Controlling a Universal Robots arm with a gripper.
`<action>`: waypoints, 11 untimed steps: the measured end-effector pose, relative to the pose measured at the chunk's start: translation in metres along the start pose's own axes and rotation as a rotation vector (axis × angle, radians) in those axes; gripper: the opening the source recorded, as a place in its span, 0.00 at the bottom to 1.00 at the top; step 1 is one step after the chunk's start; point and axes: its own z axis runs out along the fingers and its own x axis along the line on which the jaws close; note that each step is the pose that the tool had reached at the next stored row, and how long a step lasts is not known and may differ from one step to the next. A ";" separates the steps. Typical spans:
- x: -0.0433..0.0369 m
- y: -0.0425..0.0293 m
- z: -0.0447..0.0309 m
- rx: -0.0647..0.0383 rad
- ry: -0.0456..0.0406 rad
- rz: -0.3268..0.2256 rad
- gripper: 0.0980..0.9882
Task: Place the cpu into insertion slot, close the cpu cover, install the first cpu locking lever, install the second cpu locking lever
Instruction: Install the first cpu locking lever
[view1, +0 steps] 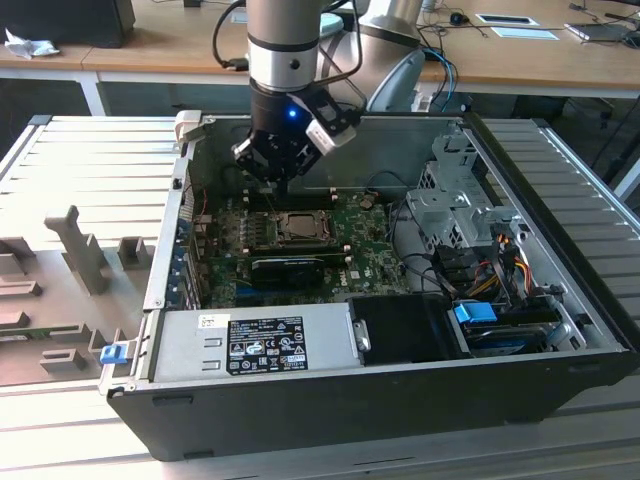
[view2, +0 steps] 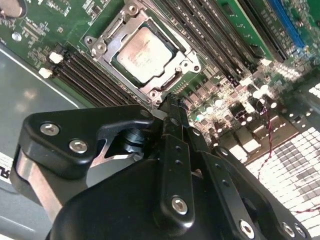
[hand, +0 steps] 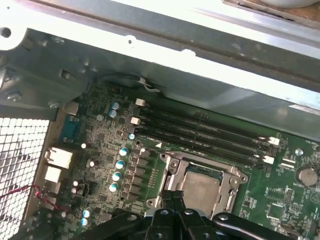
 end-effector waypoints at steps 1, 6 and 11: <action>0.0000 0.0000 0.0000 0.000 -0.0003 0.014 0.01; 0.0001 0.0000 0.0005 -0.002 -0.0052 0.073 0.01; 0.0031 0.0016 0.0029 0.000 -0.0436 0.112 0.01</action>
